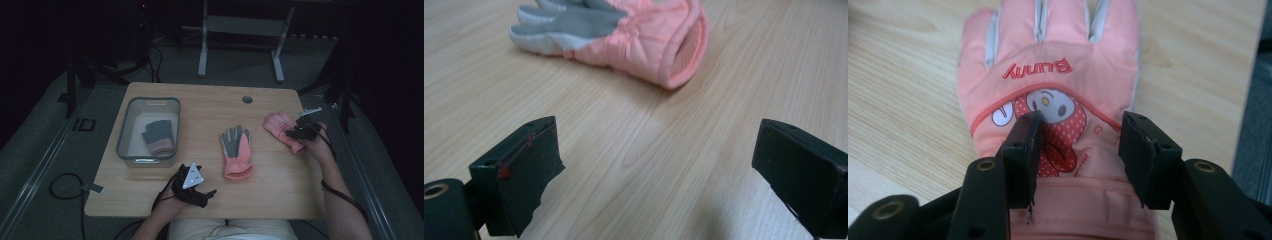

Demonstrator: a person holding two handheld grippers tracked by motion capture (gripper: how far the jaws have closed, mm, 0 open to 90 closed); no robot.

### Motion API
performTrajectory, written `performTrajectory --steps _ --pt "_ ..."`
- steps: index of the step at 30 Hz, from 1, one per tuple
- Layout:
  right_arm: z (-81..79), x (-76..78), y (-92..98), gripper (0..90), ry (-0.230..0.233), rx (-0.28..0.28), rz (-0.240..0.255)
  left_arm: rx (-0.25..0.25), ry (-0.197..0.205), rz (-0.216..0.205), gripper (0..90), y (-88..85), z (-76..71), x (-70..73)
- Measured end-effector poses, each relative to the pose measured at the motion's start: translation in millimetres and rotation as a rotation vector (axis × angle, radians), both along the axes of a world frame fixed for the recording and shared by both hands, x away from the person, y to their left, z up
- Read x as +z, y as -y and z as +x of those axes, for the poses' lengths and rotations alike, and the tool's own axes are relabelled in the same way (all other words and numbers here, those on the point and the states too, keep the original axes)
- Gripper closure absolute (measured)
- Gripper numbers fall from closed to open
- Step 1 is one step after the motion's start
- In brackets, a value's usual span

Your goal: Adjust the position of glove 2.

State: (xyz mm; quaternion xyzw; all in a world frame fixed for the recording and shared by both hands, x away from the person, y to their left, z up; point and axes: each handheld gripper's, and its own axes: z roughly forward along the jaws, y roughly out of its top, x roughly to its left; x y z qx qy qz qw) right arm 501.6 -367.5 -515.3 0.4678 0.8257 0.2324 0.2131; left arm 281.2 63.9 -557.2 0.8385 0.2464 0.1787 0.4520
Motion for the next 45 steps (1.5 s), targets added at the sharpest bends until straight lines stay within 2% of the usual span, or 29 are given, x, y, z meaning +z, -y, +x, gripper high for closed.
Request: performTrajectory --steps 2,3,6,7,10,11,15,17,19,20,21,22,23,27,28,29,30,33,34,37,41,43,45 --pt "1.6 -3.9 -0.1 57.4 0.005 0.007 0.01 -0.001 -0.005 0.003 5.0 -0.1 0.2 -0.4" --pt "1.6 -3.9 -0.1 57.4 0.005 0.007 0.01 -0.001 -0.002 -0.003 5.0 0.2 -0.5 -0.2" --pt "0.6 -4.5 0.9 71.4 -0.009 -0.006 0.051 -0.004 0.007 -0.008 5.0 0.7 -1.5 0.7" --pt "-0.6 -3.8 -1.0 79.4 -0.01 -0.017 0.051 -0.005 0.011 -0.011 5.0 0.4 -1.2 0.8" --pt "-1.8 -2.7 -3.0 80.8 -0.012 -0.03 0.051 -0.002 0.009 -0.017 5.0 0.2 -0.7 0.6" --pt "-4.9 1.0 -11.3 84.3 -0.009 -0.072 0.011 -0.001 0.005 -0.021 5.0 0.1 -0.2 0.7" --pt "-10.4 11.0 -18.9 86.3 0.007 -0.109 -0.006 0.004 0.005 -0.012 5.0 -0.1 -0.1 0.4" --pt "-16.0 19.8 -21.8 86.5 0.011 -0.122 0.028 0.004 -0.003 -0.009 5.0 -1.2 0.9 0.2" --pt "-31.8 38.4 -27.3 86.5 0.047 -0.161 0.083 0.007 -0.003 -0.014 4.9 -1.8 1.9 -0.3" --pt "-31.8 38.4 -27.3 86.5 0.047 -0.161 0.083 0.007 -0.003 -0.014 5.0 -1.8 1.9 -0.3" --pt "-41.5 50.5 -33.7 86.5 0.078 -0.181 0.06 0.016 0.009 -0.012 5.0 -2.1 1.4 0.4" --pt "-41.5 50.5 -33.7 86.5 0.078 -0.181 0.06 0.016 0.009 -0.012 5.0 -2.1 1.4 0.4" --pt "-50.6 60.8 -38.2 86.5 0.101 -0.201 0.045 0.021 0.021 -0.013 5.0 -2.8 1.0 1.3" --pt "-60.1 68.1 -38.2 86.5 0.11 -0.223 0.07 0.031 0.019 -0.039 5.0 -6.6 1.6 3.9" --pt "-74.8 72.0 -37.3 86.6 0.103 -0.249 0.135 0.033 0.011 -0.041 5.0 -8.5 2.3 4.0" --pt "-74.8 72.0 -37.3 86.6 0.103 -0.249 0.135 0.034 0.008 -0.041 5.0 -8.9 2.6 3.8" --pt "-83.1 72.1 -38.1 86.6 0.106 -0.262 0.16 0.039 0.007 -0.023 5.0 -9.1 2.6 3.7" --pt "-91.2 71.2 -39.3 86.5 0.114 -0.274 0.171 0.041 0.017 0.004 5.1 -9.1 1.8 3.9" --pt "-98.3 69.0 -39.8 86.6 0.108 -0.29 0.204 0.039 0.011 0.007 5.1 -9.1 1.9 4.0" --pt "-107.0 62.2 -43.5 86.5 0.1 -0.297 0.224 0.034 -0.01 0.016 5.1 -9.7 2.1 3.7" --pt "-111.2 53.0 -48.1 86.5 0.086 -0.314 0.209 0.034 -0.03 0.023 5.1 -10.6 2.1 3.4" --pt "-114.6 43.6 -52.5 86.5 0.065 -0.343 0.192 0.038 -0.046 0.021 5.1 -11.8 1.6 2.6" --pt "-115.9 40.5 -53.8 86.5 0.061 -0.354 0.187 0.038 -0.046 0.021 5.0 -11.8 1.6 2.6"
